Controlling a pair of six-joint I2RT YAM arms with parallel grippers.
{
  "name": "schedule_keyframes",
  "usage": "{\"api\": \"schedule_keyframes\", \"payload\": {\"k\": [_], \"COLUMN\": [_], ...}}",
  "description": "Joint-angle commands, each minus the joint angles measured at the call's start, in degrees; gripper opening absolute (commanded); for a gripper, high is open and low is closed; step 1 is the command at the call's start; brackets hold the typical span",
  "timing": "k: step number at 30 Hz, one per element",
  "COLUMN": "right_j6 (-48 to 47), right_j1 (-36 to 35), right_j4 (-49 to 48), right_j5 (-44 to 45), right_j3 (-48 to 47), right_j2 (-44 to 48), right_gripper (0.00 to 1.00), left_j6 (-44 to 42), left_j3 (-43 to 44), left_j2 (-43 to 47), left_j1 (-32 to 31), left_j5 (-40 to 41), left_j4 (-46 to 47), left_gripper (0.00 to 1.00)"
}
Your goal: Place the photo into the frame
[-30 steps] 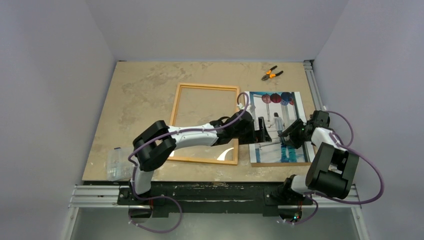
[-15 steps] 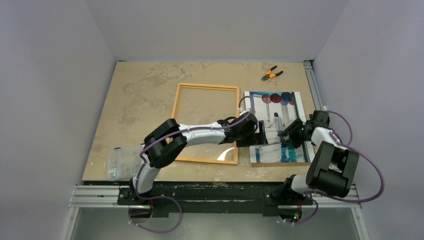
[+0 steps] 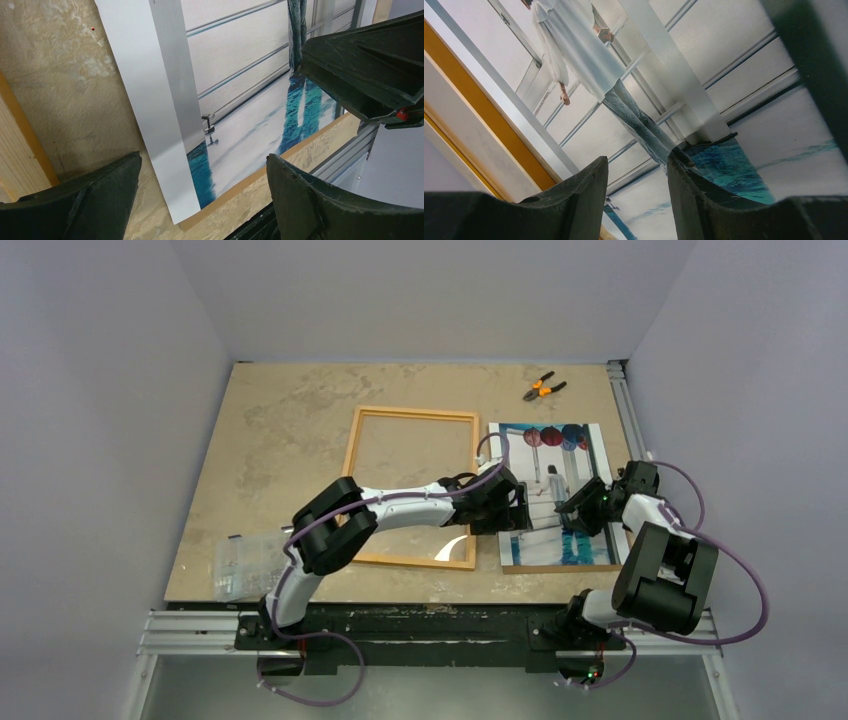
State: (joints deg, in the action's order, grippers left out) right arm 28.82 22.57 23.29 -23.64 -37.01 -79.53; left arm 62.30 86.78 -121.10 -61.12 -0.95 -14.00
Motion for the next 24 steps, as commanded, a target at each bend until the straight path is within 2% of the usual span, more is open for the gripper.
{"api": "schedule_keyframes", "payload": {"k": [1,8,17,24], "right_j6": [-2.3,-2.4,-2.4,-2.5], "right_j1": [0.0,0.0,0.0,0.0], "right_j4": [1.7,1.4,1.4,1.1], "right_j5": [2.3,1.9,1.4,1.1], "right_j3": [1.1,1.2,1.4,1.3], "right_j2": [-1.8,-2.1,-1.9,-2.3], "right_gripper": [0.47,0.47,0.47,0.46], "left_j6": [1.1,1.3,1.4,0.9], "left_j3": [-0.4,-4.8,-12.8,-15.3], "left_j2": [-0.4,-0.7,7.0,8.7], "left_j1": [0.6,1.2,1.2,1.1], "left_j5": [1.7,-4.6,-1.8,-2.2], "left_j4": [-0.4,17.0,25.9,32.2], "left_gripper": [0.93,0.92,0.92,0.91]}}
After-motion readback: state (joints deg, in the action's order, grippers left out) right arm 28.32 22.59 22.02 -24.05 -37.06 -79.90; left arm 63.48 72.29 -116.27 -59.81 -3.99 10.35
